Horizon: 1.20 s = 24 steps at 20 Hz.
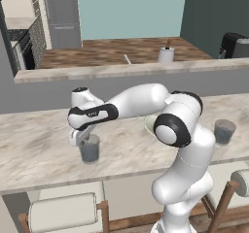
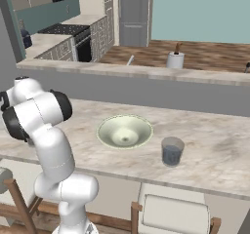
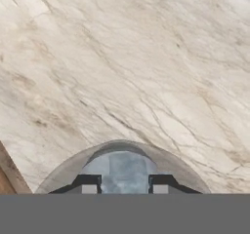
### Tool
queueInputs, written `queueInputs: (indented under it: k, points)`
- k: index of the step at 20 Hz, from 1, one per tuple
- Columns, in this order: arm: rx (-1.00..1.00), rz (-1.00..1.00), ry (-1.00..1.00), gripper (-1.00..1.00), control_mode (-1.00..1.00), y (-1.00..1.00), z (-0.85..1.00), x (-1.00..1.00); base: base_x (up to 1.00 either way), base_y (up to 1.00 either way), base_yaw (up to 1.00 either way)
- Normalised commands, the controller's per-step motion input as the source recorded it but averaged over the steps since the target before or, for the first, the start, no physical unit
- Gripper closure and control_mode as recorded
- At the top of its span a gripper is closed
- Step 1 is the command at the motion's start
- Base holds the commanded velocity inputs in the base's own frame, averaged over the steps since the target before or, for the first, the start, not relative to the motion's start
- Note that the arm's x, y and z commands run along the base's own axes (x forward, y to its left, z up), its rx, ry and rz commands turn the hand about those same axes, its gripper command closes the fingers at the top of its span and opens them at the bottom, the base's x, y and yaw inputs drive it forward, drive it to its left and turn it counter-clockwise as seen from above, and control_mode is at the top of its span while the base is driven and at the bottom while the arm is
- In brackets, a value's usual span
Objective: There are four ice cubes in the ice bowl. Place two ice cubes in each glass of water.
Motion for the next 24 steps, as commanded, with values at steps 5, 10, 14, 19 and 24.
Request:
queueInputs:
  k: [5, 10, 14, 19, 24]
  points:
    - [0.00, 0.00, -0.06, -1.00, -1.00, 0.00, 0.00, -0.01, 0.00, 0.00, 0.00]
    - [0.00, 0.00, -0.06, -1.00, -1.00, 0.00, 0.00, -0.02, 0.00, 0.00, 0.00]
    - [0.00, 0.00, -0.05, 1.00, -1.00, 0.00, 0.00, 0.00, 0.00, 0.00, 0.00]
    - [0.00, 0.00, -0.05, 1.00, -1.00, 0.00, 0.00, 0.00, 0.00, 0.00, 0.00]
    - [0.00, 0.00, -0.06, 1.00, -1.00, 0.00, 0.02, 0.00, 0.00, 0.00, 0.00]
